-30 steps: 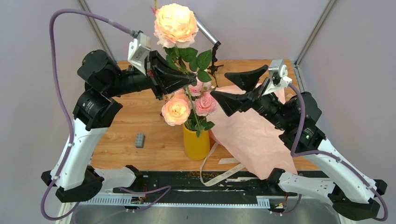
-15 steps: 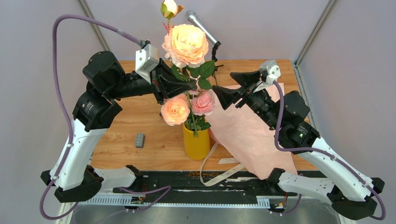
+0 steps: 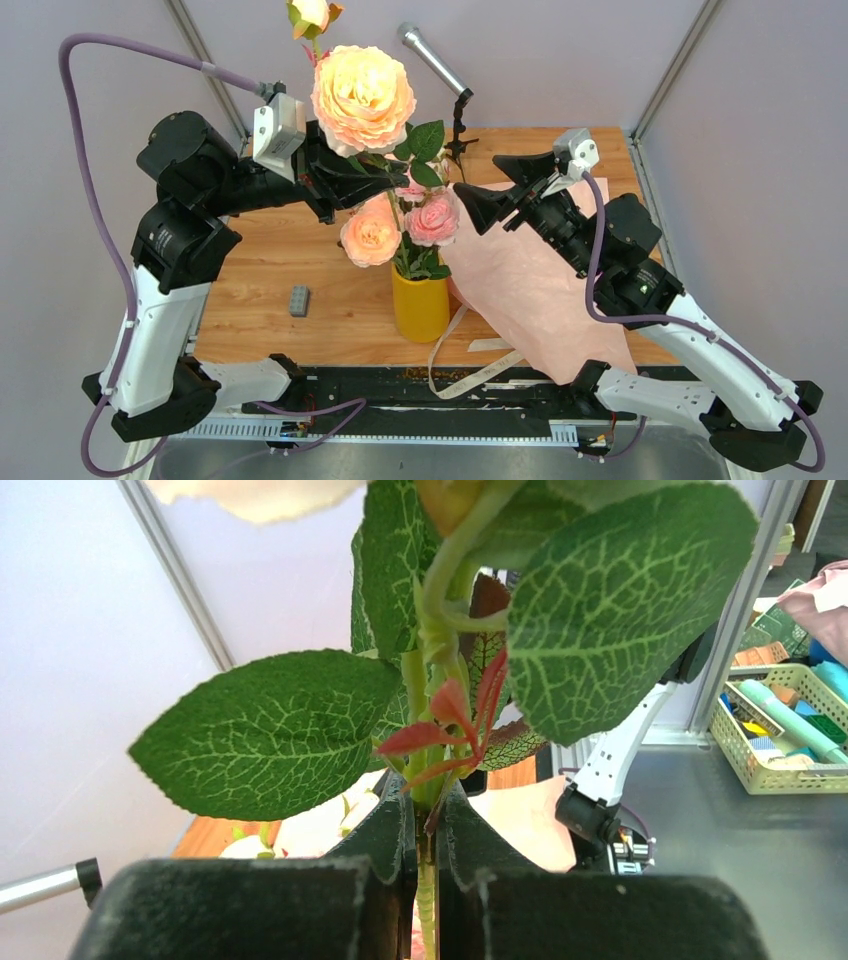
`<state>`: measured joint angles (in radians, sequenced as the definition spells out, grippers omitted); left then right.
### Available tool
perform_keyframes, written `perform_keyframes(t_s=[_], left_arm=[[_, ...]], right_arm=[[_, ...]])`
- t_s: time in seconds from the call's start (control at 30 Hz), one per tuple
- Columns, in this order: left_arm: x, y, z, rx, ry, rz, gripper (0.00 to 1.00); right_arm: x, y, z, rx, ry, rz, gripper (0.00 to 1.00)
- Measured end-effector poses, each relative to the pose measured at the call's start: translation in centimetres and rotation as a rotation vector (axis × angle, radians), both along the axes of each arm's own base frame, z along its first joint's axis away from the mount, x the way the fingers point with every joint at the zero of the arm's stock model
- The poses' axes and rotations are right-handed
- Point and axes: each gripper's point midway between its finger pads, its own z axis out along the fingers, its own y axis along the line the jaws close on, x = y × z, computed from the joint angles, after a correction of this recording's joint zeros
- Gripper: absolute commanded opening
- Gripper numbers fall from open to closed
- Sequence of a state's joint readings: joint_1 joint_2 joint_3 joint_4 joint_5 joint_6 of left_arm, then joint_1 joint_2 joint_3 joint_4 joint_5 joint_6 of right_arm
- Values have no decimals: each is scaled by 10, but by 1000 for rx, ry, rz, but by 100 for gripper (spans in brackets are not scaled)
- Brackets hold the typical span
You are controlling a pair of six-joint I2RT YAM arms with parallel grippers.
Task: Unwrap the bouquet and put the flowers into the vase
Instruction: Place the fake flower in the vase.
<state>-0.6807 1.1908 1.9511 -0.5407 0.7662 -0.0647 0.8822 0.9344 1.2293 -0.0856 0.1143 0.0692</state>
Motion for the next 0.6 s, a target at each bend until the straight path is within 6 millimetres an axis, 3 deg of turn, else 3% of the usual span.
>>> perform_keyframes(t_s=[0.4, 0.6], left_arm=[[-3, 1, 6, -18, -26, -10, 0], [-1, -1, -27, 17, 23, -11, 0]], right_arm=[[2, 6, -8, -23, 19, 16, 86], [2, 5, -9, -23, 22, 16, 86]])
